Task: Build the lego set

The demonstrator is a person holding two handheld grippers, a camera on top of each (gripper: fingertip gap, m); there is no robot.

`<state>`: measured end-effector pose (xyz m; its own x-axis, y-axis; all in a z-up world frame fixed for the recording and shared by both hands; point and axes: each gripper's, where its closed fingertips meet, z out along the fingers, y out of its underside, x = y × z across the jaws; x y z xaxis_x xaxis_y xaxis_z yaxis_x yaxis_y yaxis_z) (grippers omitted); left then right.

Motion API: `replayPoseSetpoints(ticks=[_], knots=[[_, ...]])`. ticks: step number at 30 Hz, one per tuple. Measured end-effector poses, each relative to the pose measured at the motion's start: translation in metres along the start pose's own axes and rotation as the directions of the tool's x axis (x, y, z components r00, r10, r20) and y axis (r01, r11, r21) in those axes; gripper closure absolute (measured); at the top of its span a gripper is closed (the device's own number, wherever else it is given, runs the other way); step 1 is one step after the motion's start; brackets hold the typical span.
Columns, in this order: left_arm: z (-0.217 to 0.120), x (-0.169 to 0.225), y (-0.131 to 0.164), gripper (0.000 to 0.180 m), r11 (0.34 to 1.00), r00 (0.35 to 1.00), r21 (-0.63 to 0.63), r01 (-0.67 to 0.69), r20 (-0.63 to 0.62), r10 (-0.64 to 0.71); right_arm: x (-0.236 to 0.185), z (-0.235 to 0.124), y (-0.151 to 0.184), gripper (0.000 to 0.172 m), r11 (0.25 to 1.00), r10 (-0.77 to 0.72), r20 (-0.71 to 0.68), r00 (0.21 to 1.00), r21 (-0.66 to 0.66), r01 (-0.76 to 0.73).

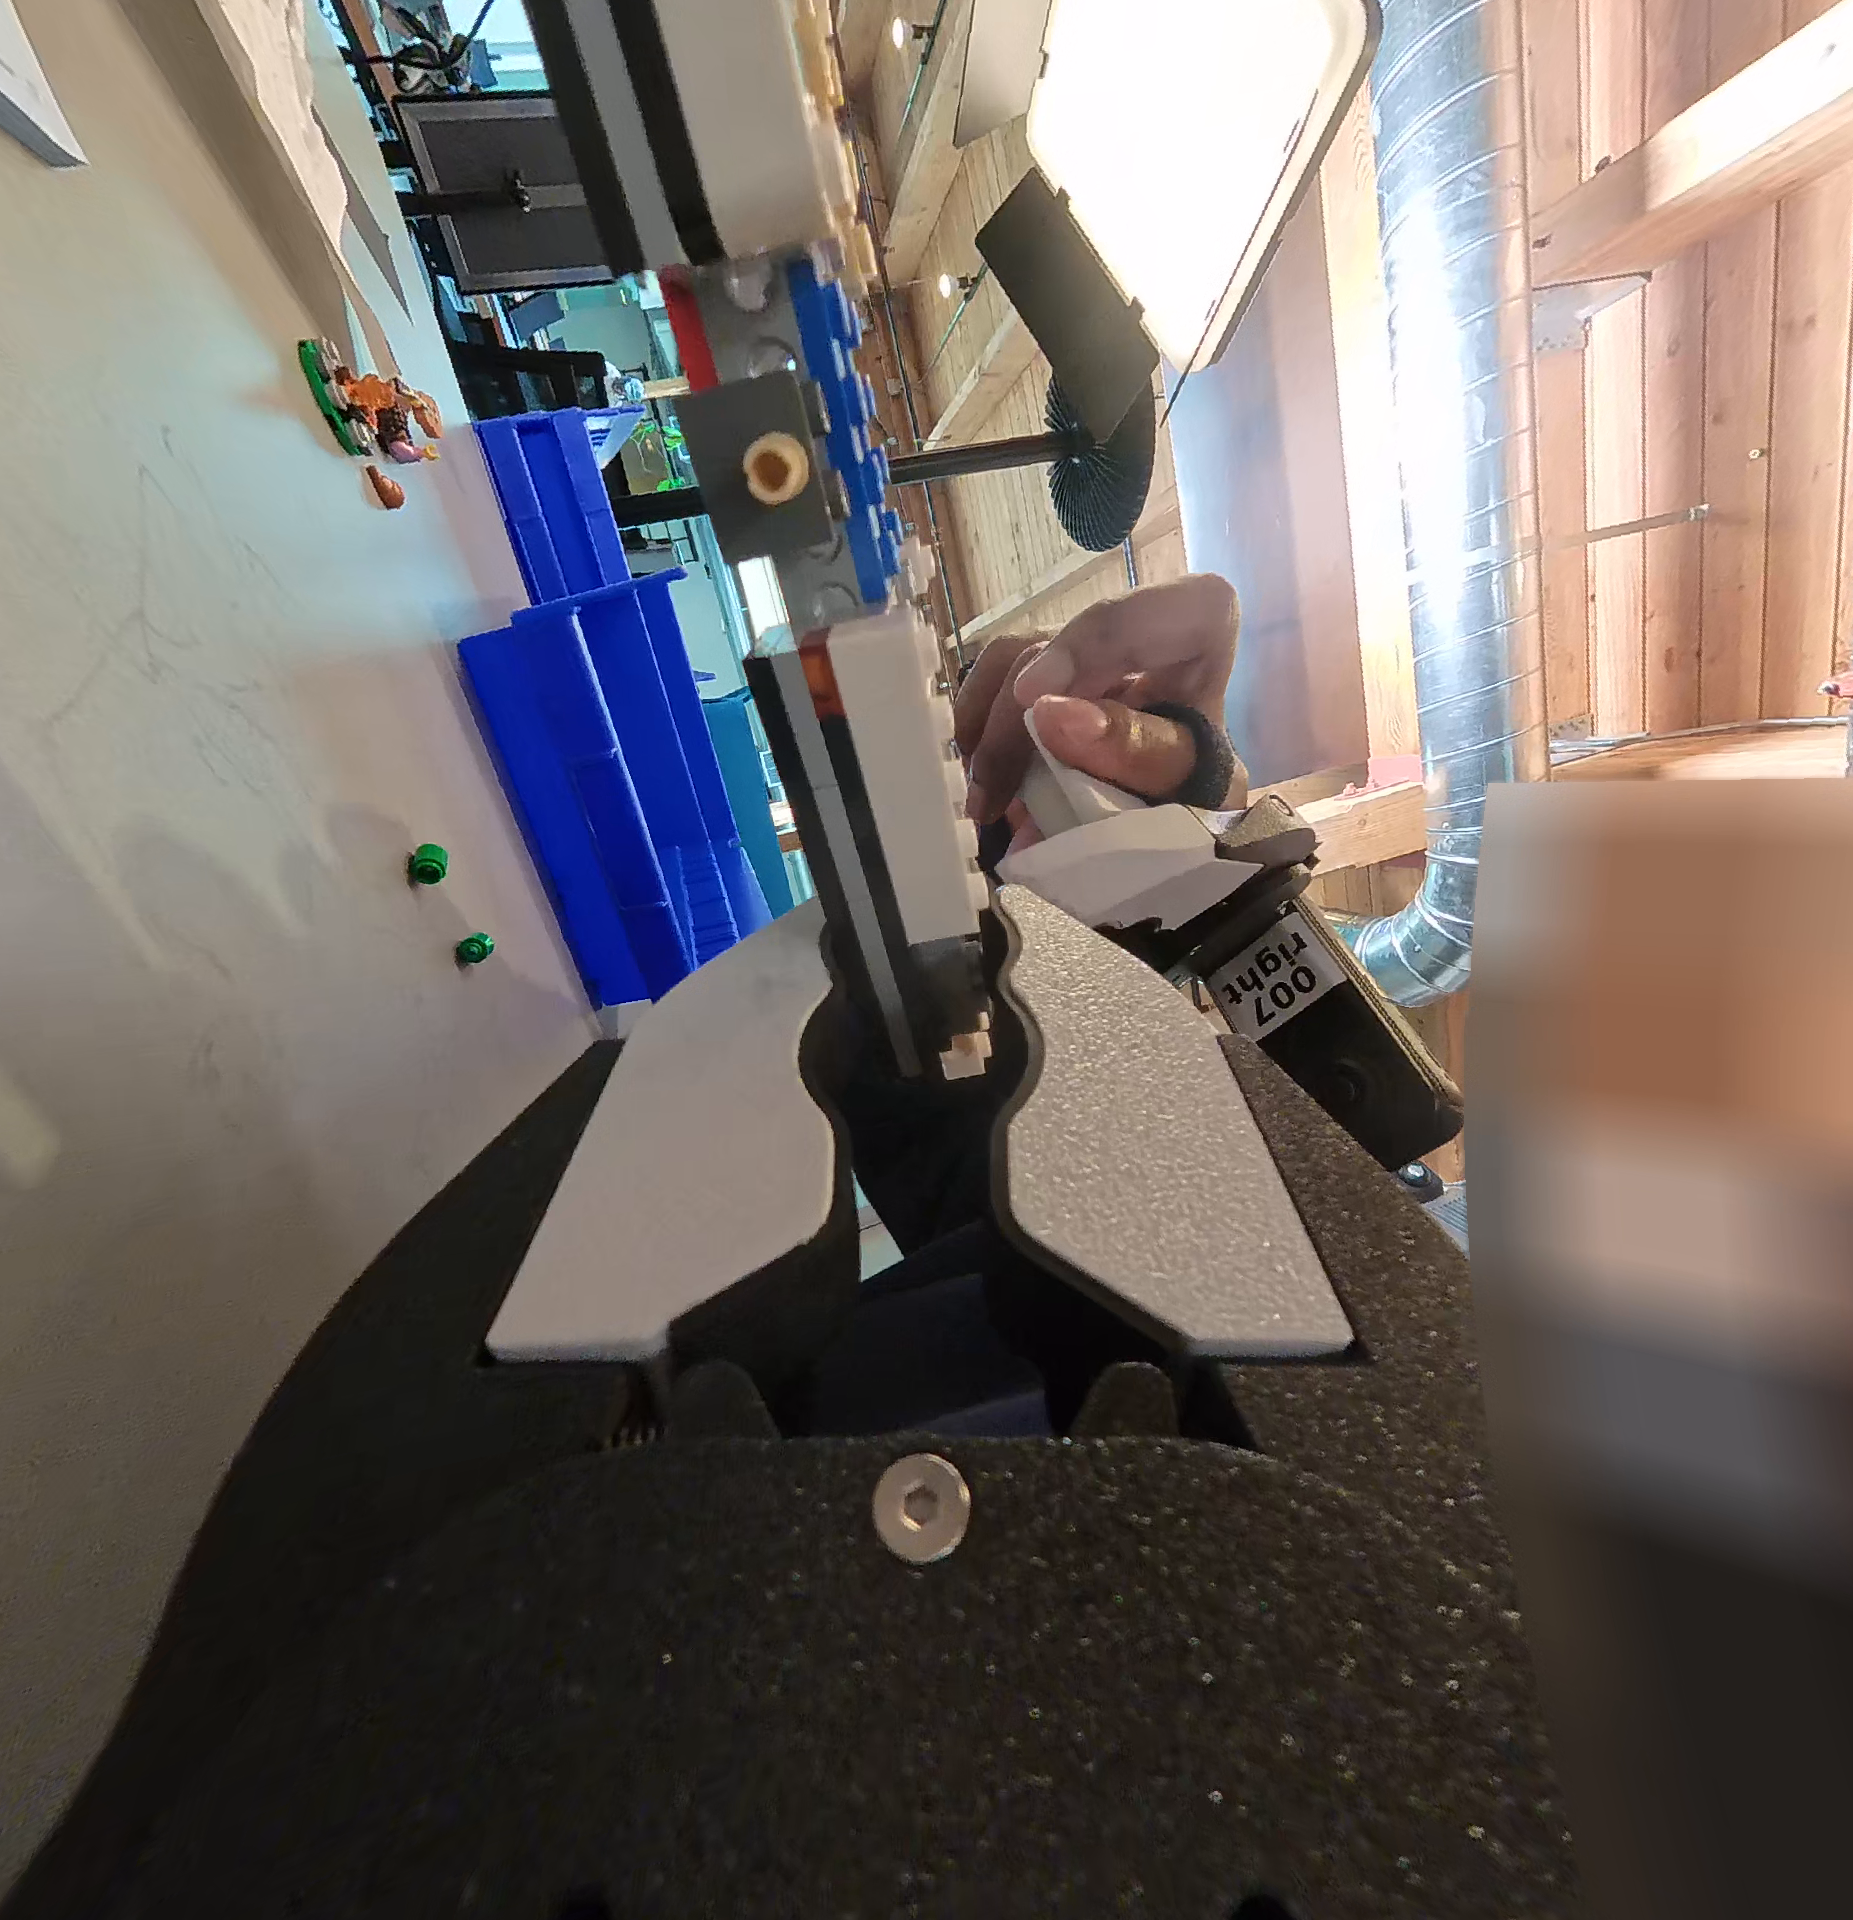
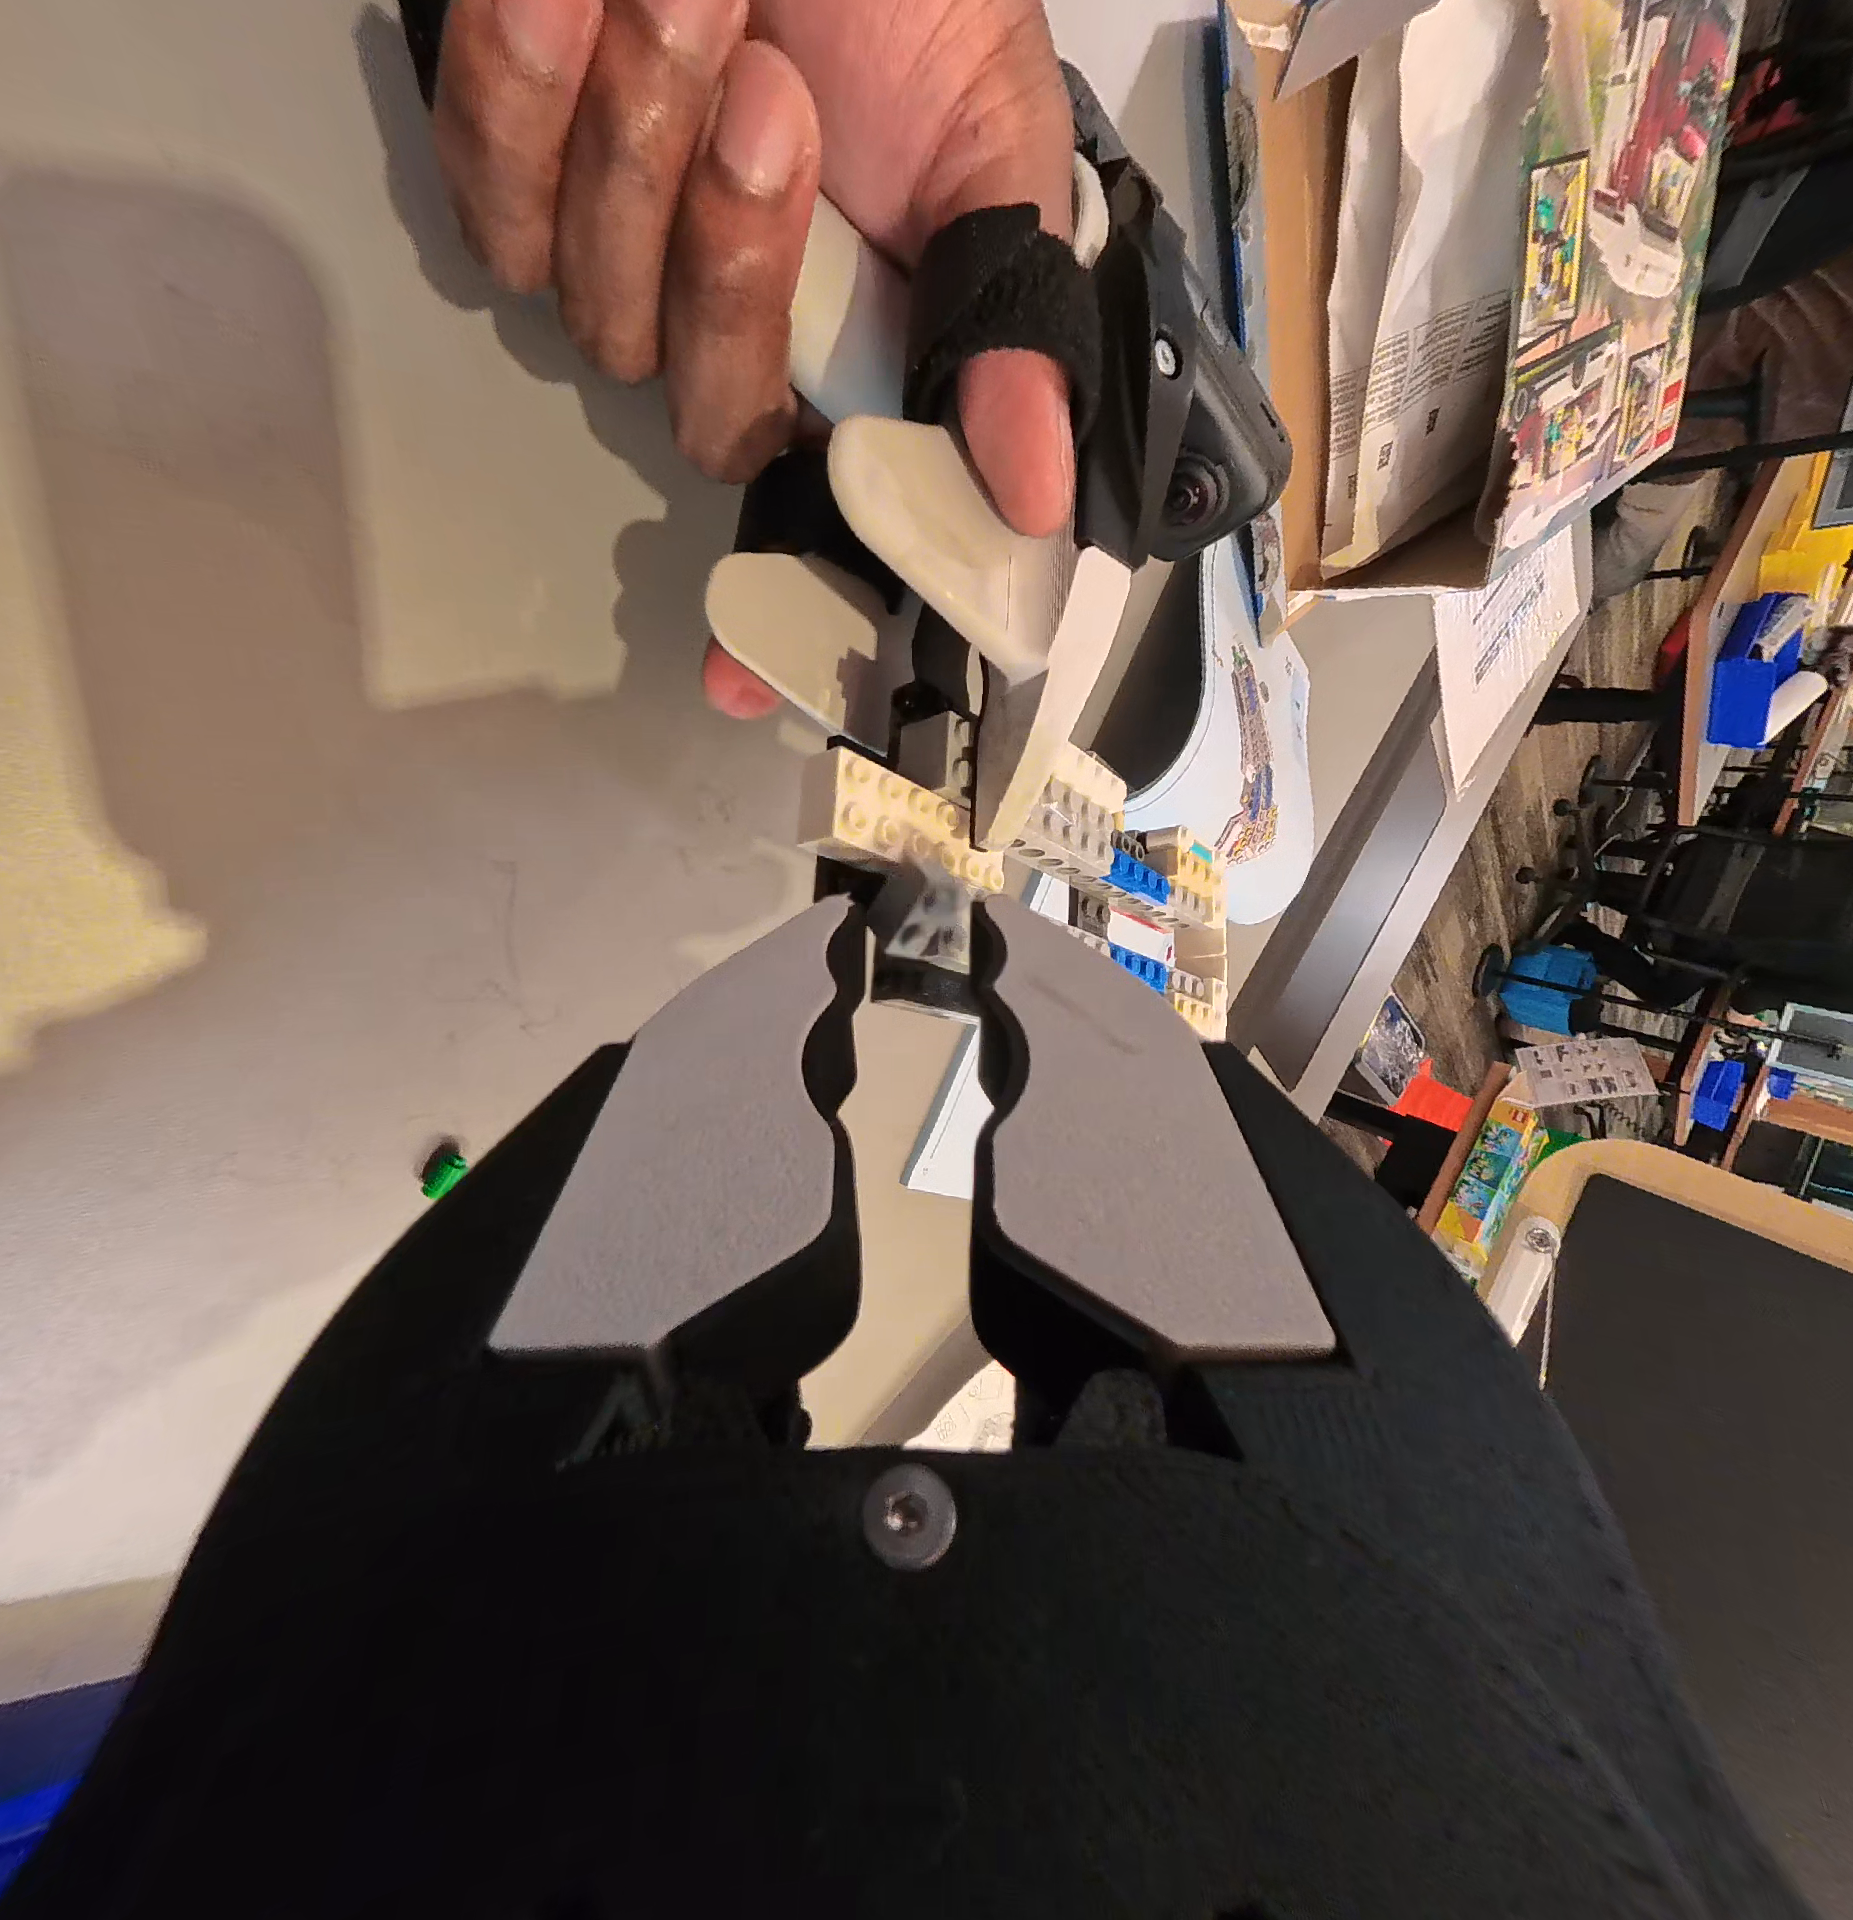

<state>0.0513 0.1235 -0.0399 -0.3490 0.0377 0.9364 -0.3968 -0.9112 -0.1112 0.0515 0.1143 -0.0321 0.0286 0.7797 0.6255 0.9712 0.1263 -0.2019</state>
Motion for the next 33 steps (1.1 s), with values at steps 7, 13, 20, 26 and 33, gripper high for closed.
replayPoseSetpoints(ticks=[7,13,20,26,33], knots=[[-0.0011,-0.0012,-0.002,0.158,1.0,1.0,0.006,0.003,0.004,-0.003,0.0015,0.0016,0.0024,0.153,1.0,-0.007,0.001,1.0,-0.01,0.007],[-0.0023,-0.0026,-0.004,0.158,1.0,1.0,0.013,0.004,0.01,-0.004,0.0035,0.0028,0.0018,0.155,1.0,-0.007,-0.016,1.0,0.002,0.007],[-0.0023,-0.0037,-0.0043,0.159,1.0,1.0,0.015,0.004,0.014,-0.004,0.0012,0.0033,-0.0017,0.156,0.999,-0.008,-0.012,1.0,0.034,0.009],[-0.0034,-0.0059,-0.0056,0.159,1.0,1.0,0.02,-0.003,0.028,0.002,-0.0001,0.0066,0.0,0.161,1.0,-0.02,-0.008,1.0,0.018,0.02],[-0.0039,-0.0067,-0.0072,0.159,1.0,1.0,0.029,0.001,0.03,-0.002,0.0012,0.0079,0.0026,0.162,0.999,-0.037,-0.017,0.999,-0.011,0.037]])
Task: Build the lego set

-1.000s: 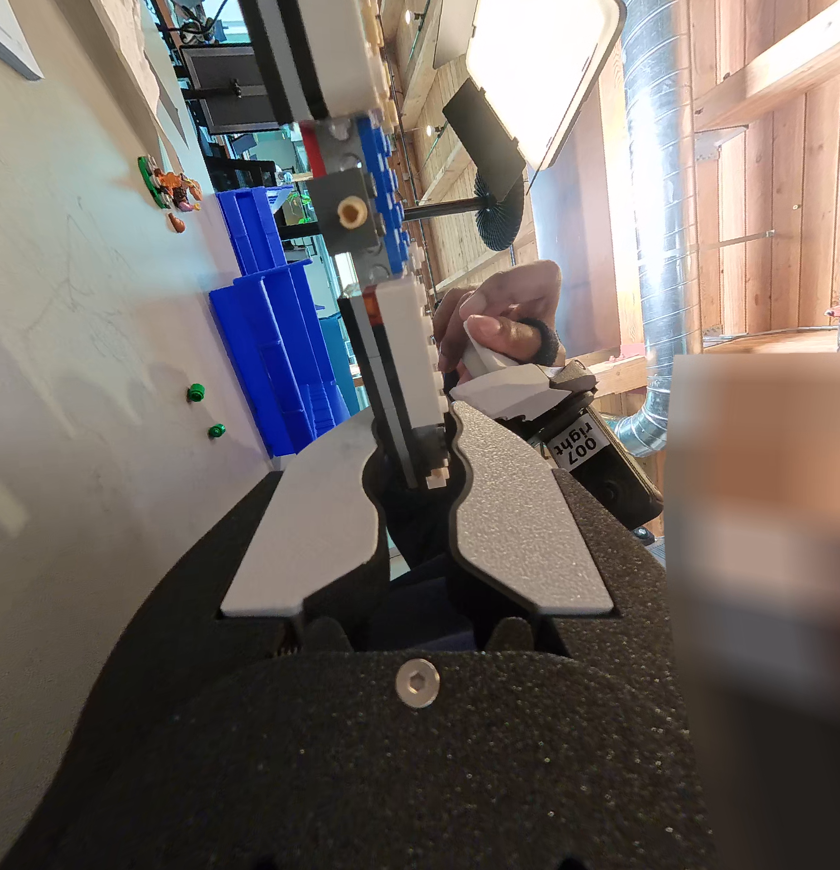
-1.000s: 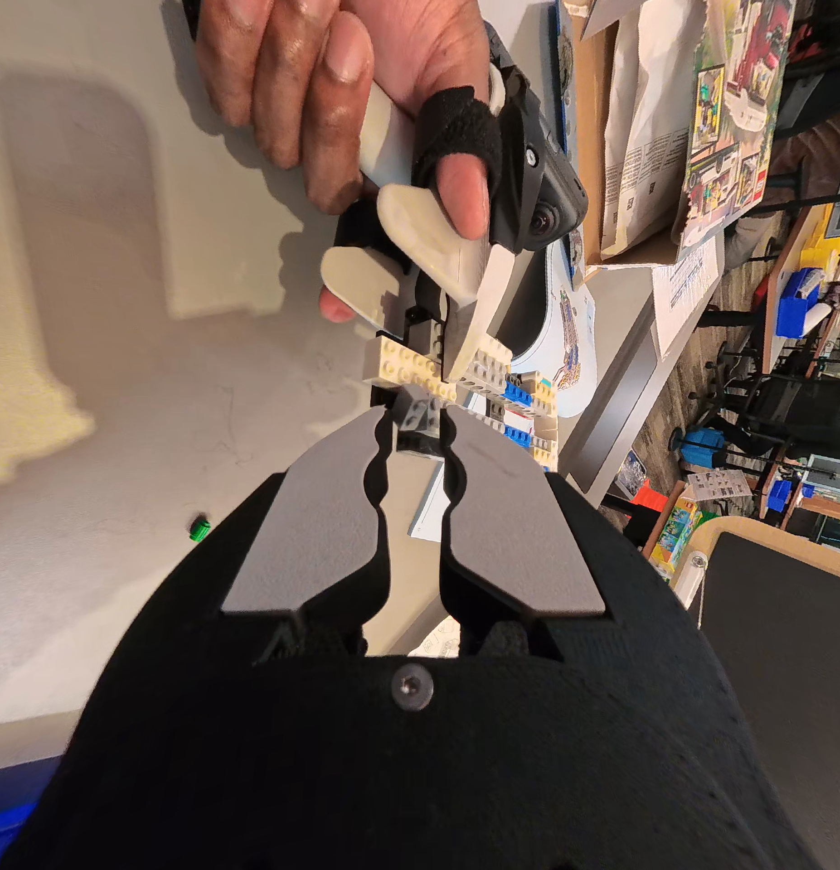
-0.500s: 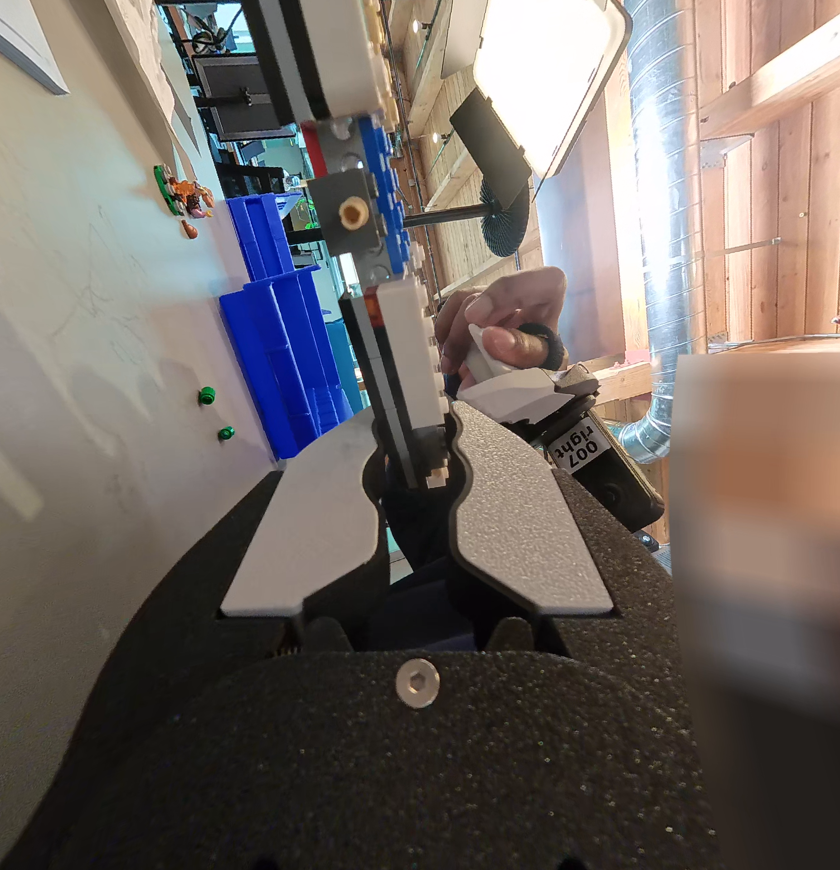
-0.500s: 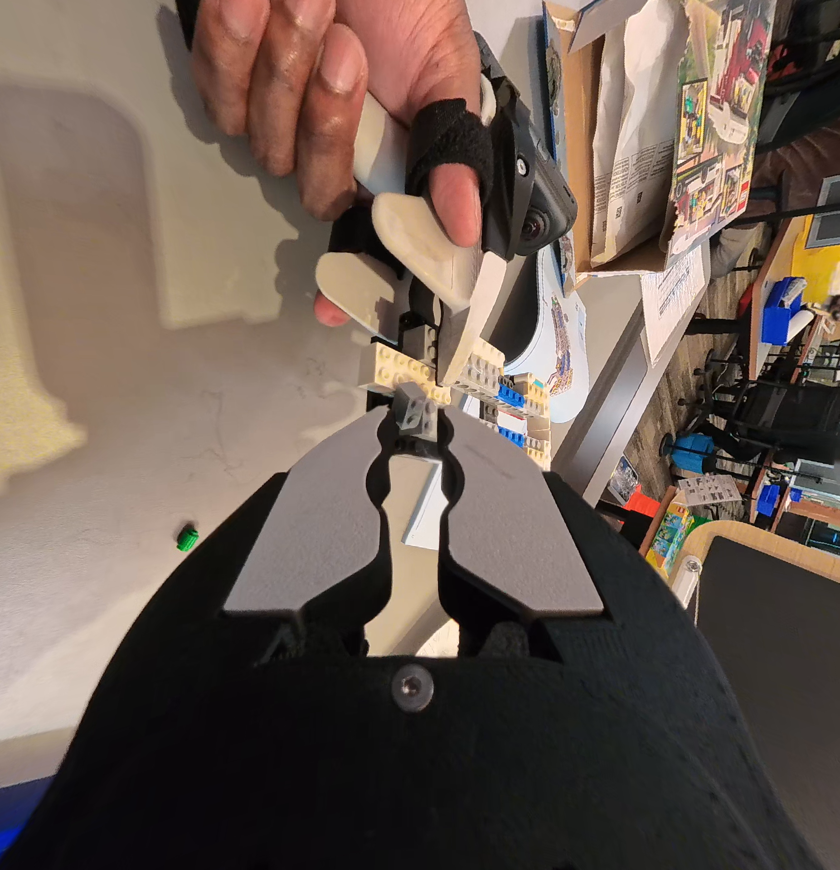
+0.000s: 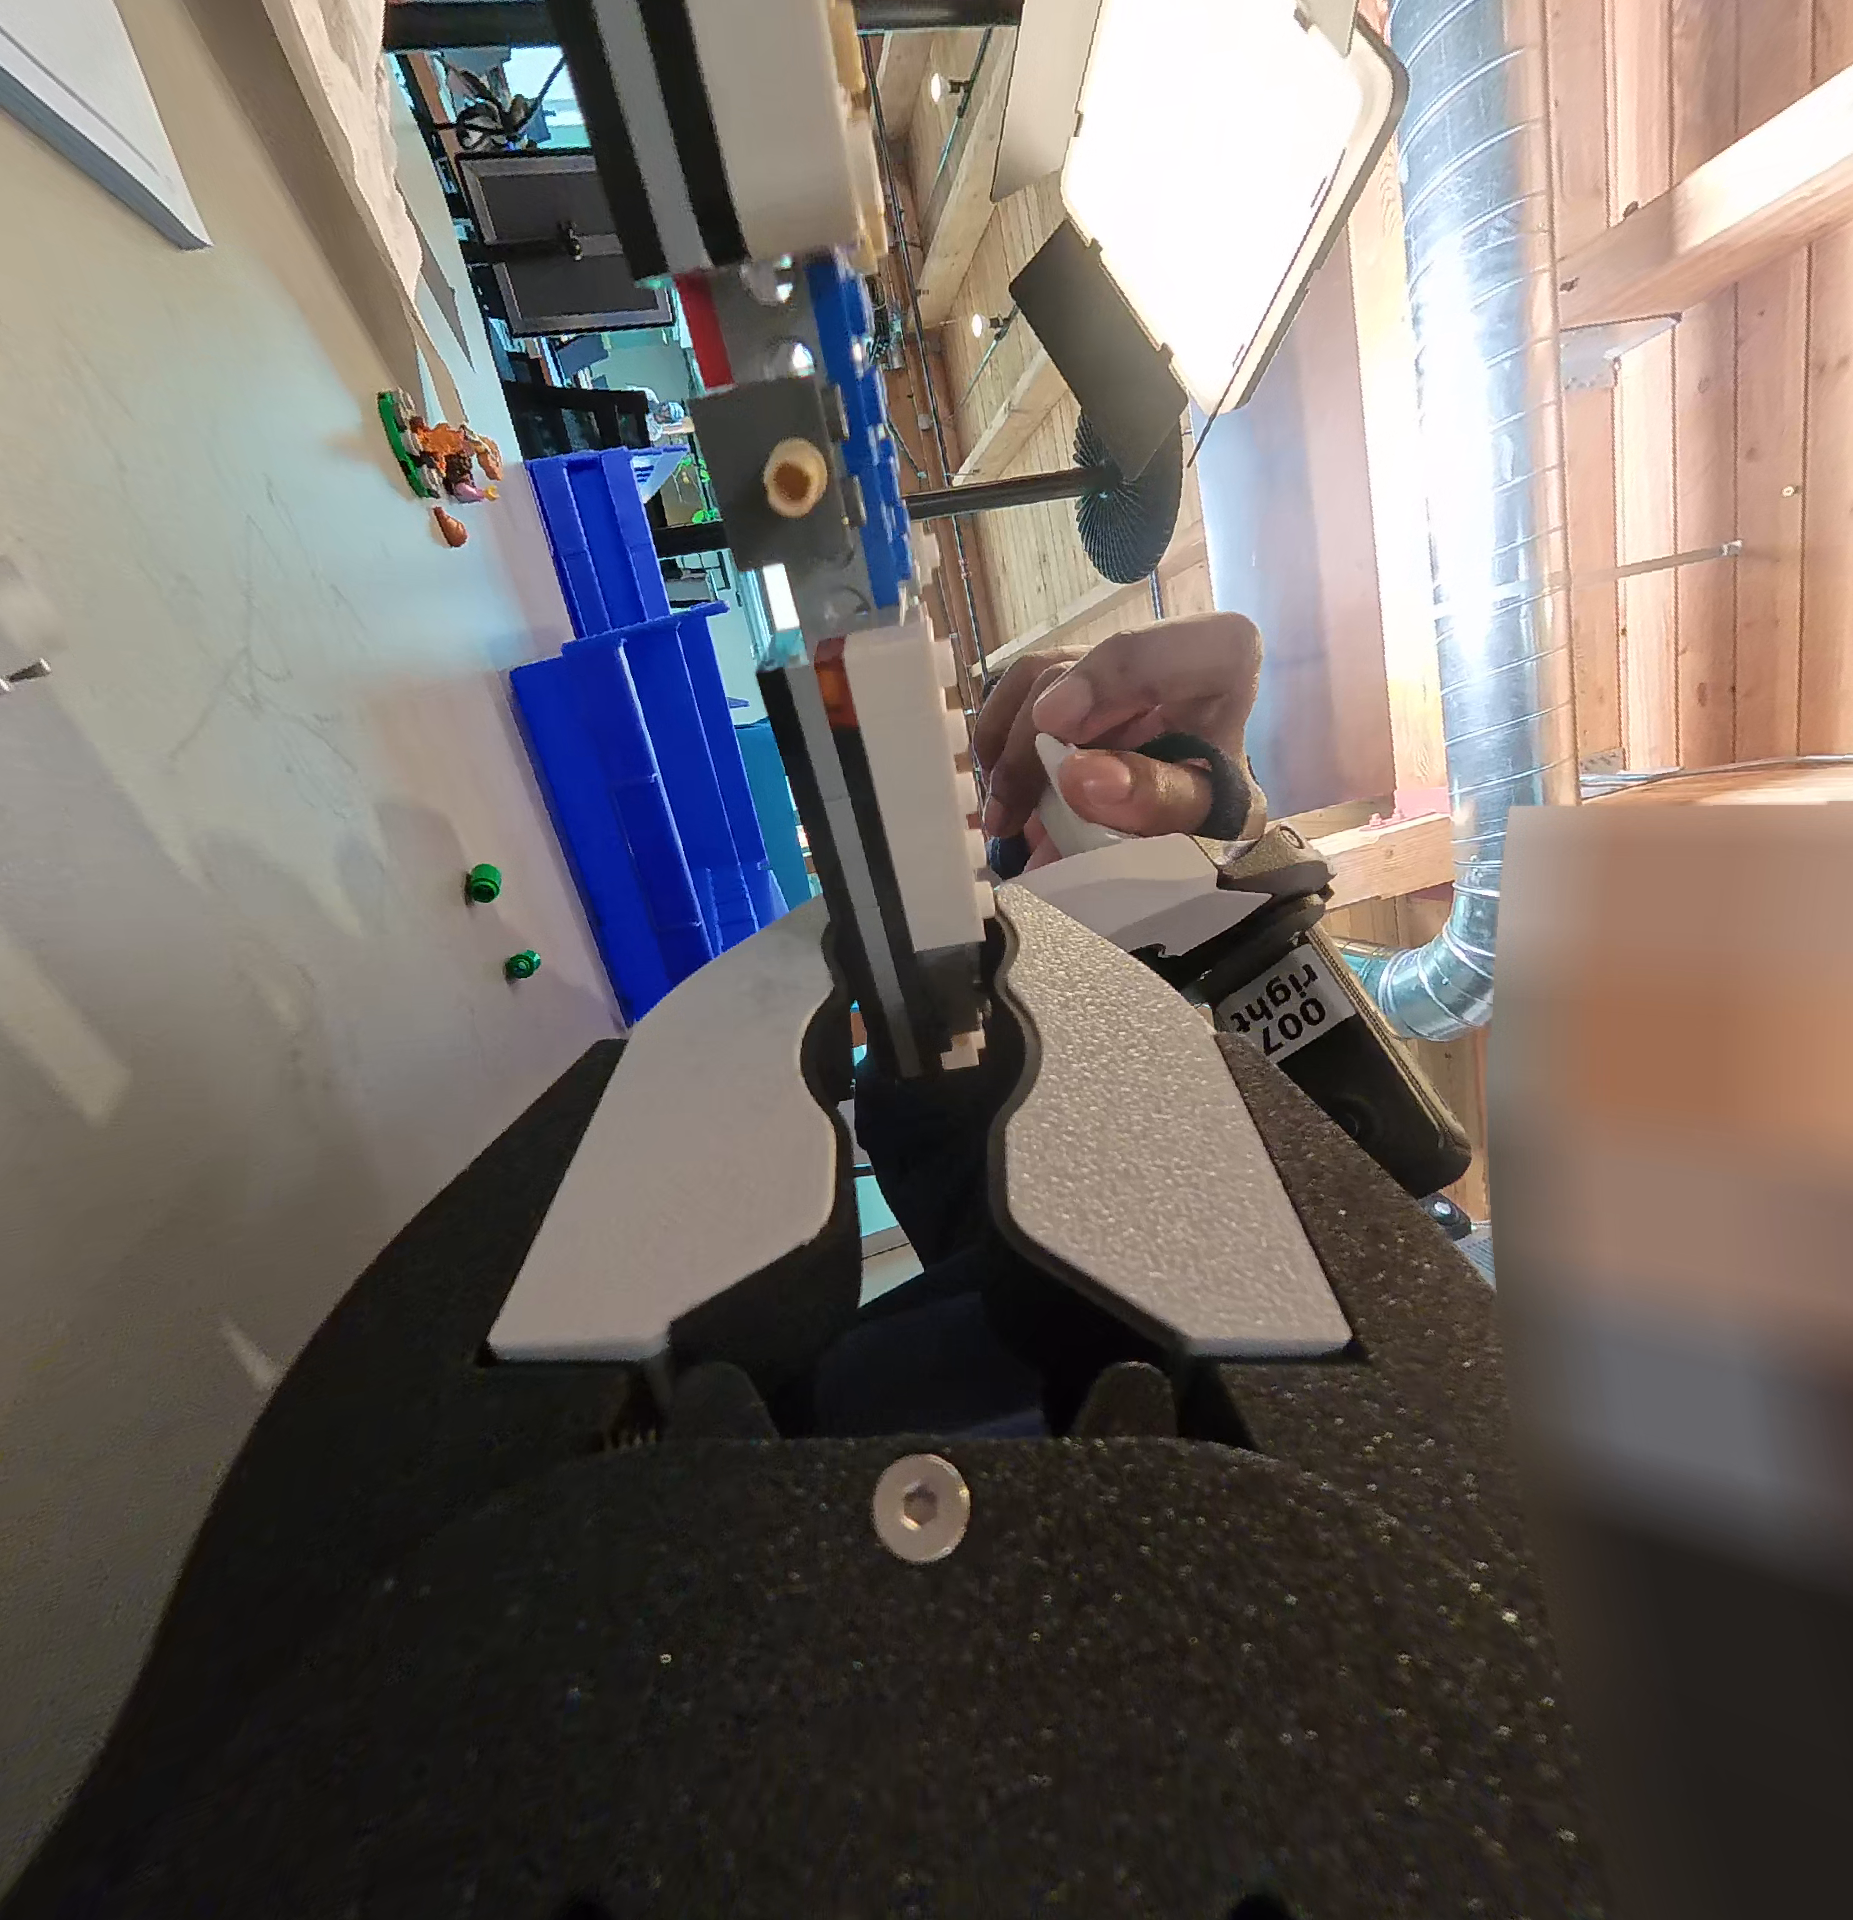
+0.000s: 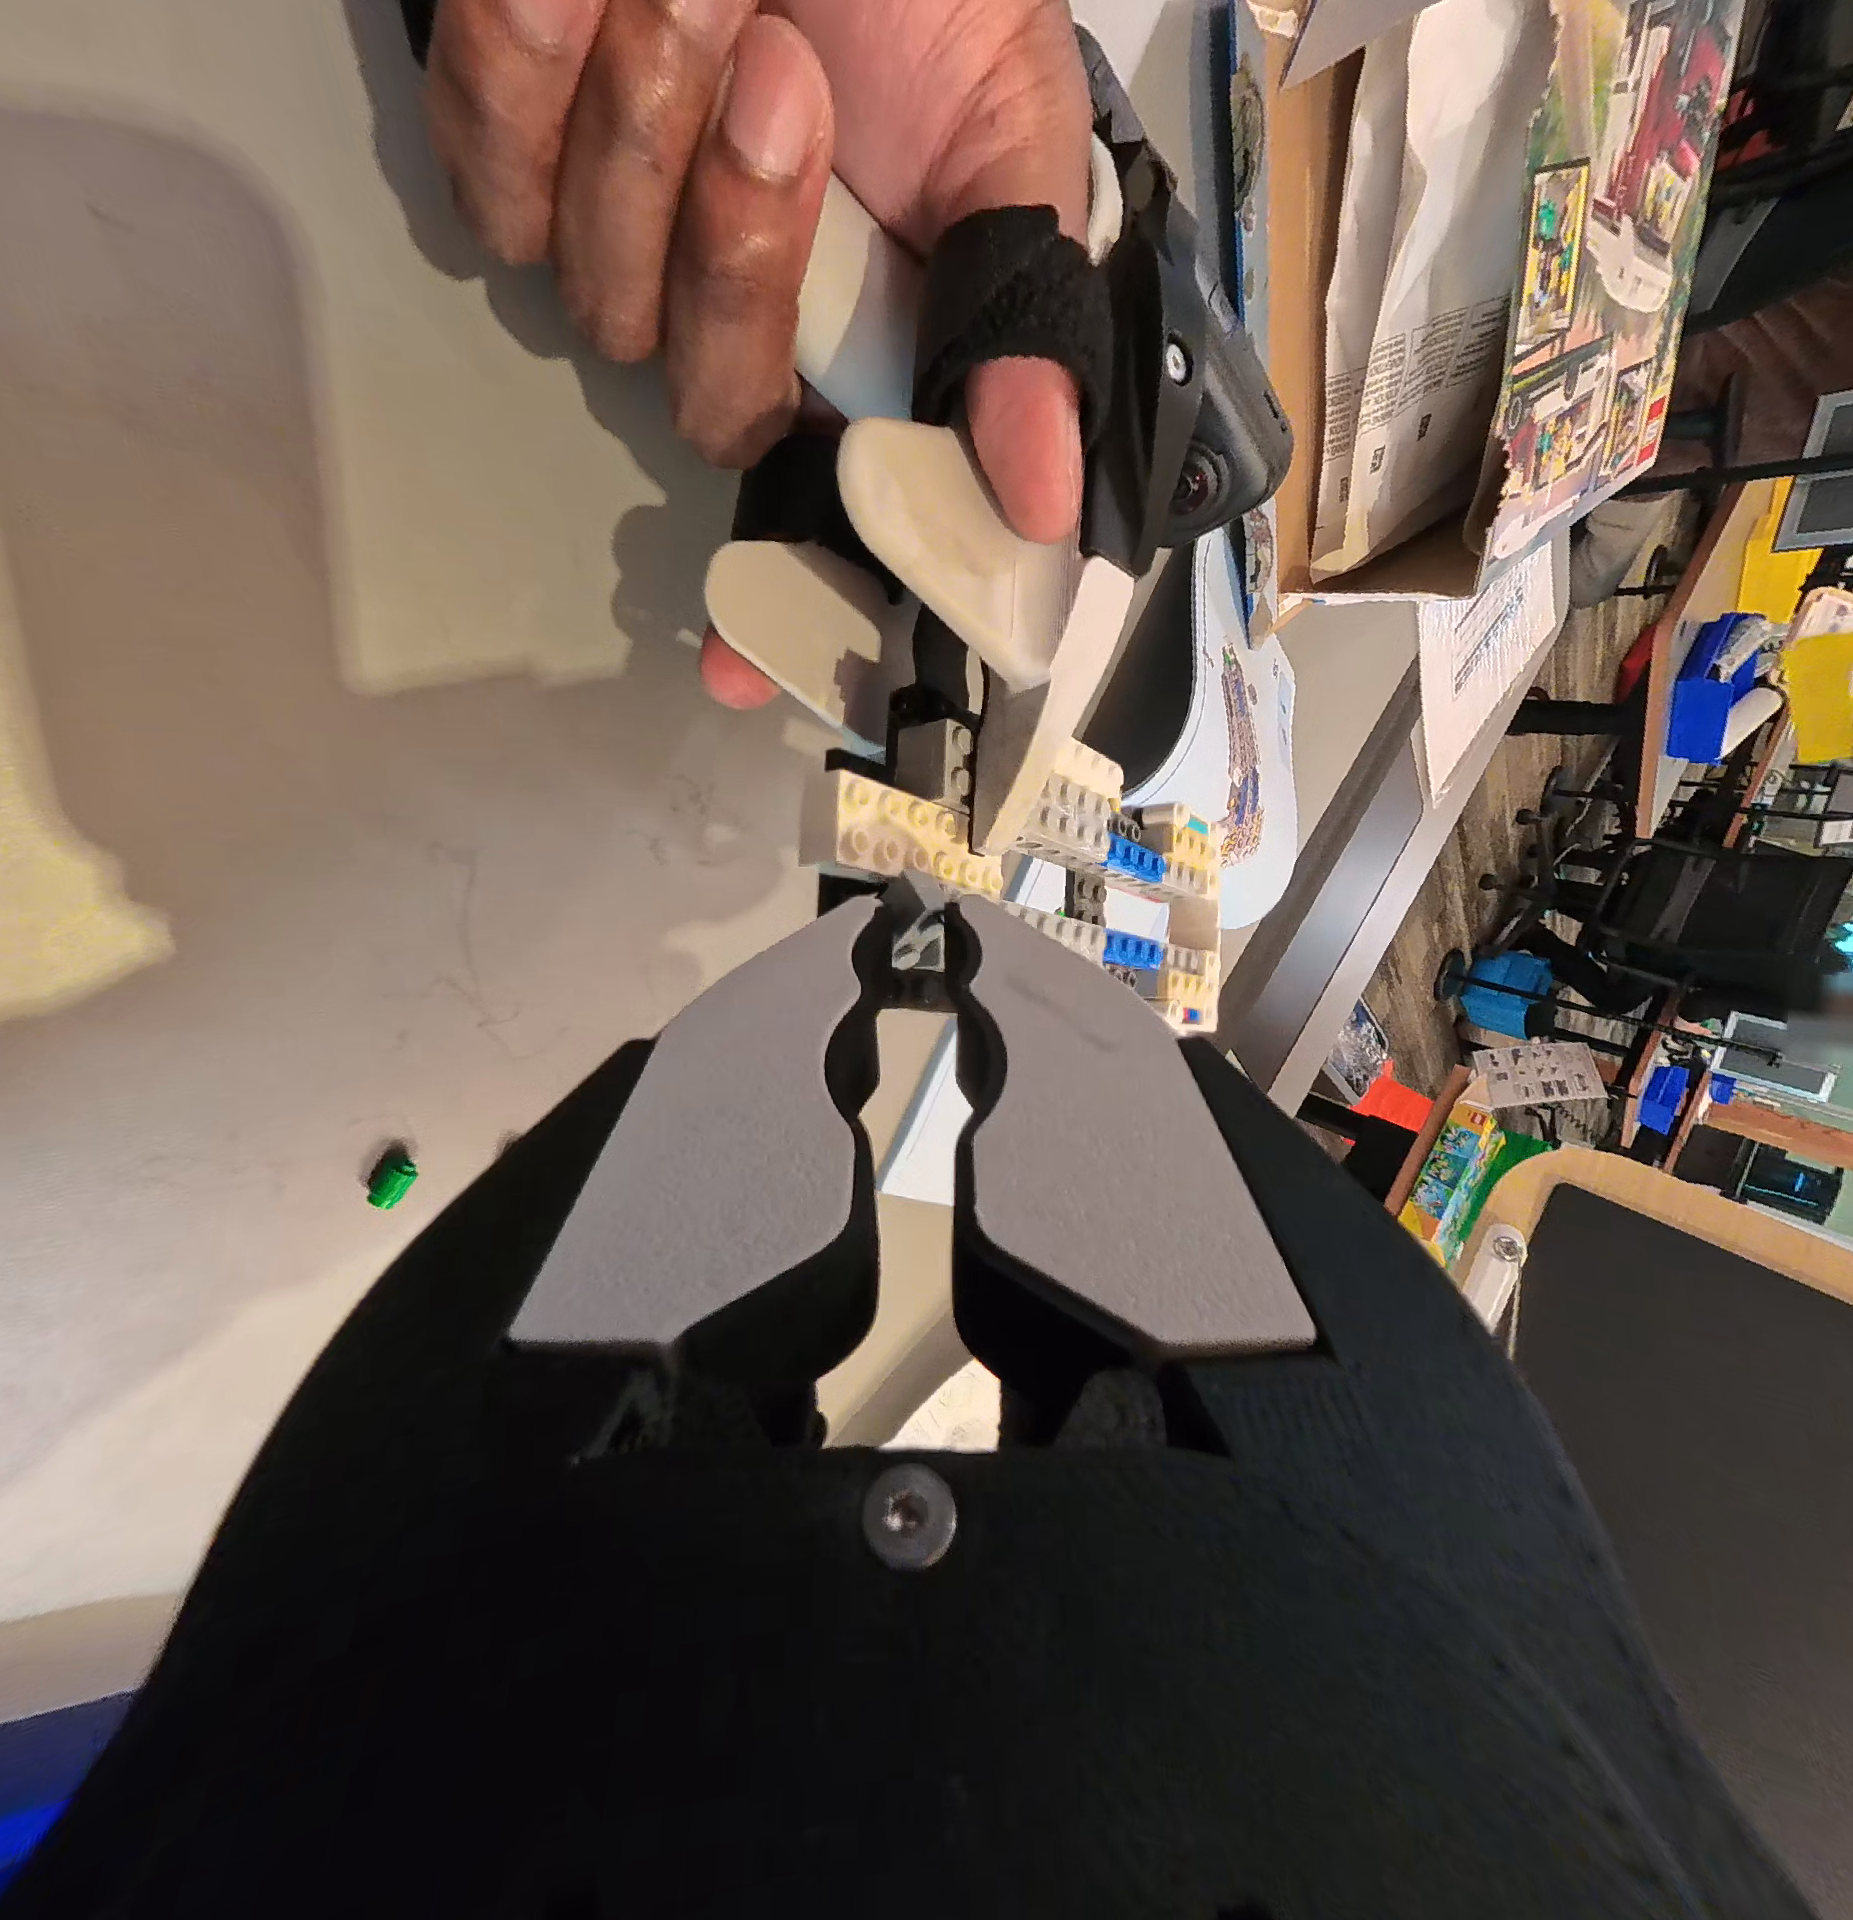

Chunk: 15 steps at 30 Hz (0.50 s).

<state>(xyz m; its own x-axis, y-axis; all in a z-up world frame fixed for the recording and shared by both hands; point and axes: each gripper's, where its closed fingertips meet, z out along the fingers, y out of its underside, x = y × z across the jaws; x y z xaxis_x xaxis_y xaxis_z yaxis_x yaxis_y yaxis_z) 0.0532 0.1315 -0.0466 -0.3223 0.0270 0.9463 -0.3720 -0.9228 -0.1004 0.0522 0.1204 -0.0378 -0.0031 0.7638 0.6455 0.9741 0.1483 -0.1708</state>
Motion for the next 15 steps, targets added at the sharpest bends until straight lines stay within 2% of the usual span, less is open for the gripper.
replayPoseSetpoints(ticks=[15], knots=[[-0.0012,0.0023,-0.0033,0.159,0.999,0.999,0.029,0.028,-0.031,-0.027,0.0048,0.0009,0.0015,0.161,0.998,-0.048,-0.039,0.998,-0.054,0.046]])
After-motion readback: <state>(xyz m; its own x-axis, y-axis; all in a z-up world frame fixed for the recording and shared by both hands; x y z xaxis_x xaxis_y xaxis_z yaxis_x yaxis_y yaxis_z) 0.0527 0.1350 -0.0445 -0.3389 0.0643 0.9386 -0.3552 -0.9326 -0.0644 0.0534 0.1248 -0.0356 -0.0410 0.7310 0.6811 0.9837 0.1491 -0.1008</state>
